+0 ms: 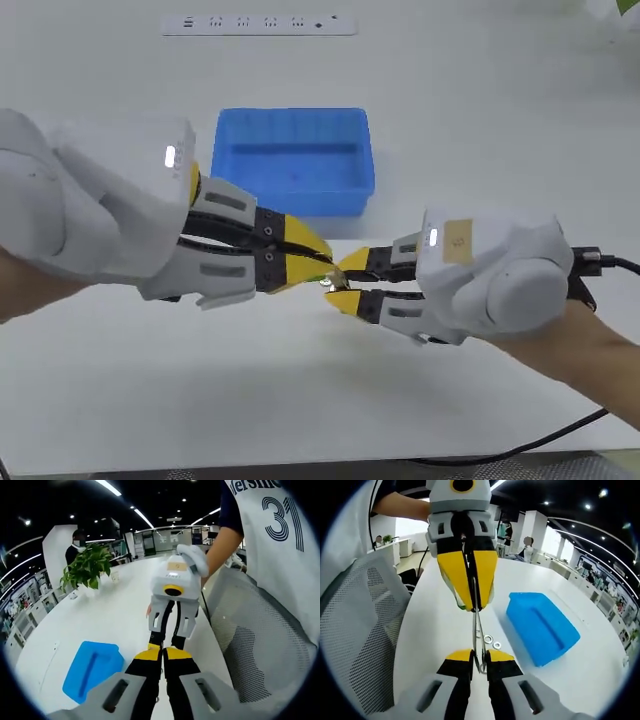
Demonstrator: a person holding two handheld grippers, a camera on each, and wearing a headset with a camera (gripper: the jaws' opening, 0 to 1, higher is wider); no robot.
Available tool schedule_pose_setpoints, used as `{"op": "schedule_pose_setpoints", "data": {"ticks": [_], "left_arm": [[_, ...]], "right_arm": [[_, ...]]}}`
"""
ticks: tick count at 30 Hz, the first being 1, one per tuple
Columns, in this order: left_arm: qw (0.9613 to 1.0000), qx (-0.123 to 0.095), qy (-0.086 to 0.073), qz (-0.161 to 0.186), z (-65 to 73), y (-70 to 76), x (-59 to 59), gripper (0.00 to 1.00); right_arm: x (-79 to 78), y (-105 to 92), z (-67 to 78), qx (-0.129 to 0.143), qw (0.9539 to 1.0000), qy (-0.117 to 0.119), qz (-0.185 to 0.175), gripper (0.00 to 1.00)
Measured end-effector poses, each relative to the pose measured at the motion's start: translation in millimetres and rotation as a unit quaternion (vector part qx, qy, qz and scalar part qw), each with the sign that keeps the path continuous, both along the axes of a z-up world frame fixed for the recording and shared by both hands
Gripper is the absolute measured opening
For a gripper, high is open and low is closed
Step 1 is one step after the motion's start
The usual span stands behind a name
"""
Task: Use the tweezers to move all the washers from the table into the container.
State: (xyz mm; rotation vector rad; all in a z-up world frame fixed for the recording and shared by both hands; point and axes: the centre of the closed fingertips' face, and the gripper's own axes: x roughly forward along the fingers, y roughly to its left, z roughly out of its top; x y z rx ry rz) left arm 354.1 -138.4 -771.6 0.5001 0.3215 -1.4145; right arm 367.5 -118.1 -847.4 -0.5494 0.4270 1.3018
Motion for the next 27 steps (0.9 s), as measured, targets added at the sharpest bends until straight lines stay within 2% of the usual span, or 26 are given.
{"op": "schedule_pose_setpoints", "data": {"ticks": [10, 27], "left_arm": [[1.0, -0.002, 0.007, 0.002, -3.4, -3.7, 5.8, 0.05], [0.9997, 0.004, 0.023, 0.003, -12.5, -5.8, 11.1, 0.05]], "right_arm": [[3.0, 2.3, -5.4, 0.005, 0.9998, 0.017, -0.007, 0.11], [5.0, 0.3, -15.5, -0.001, 0.9991, 0.04, -0.013, 0.12]]}}
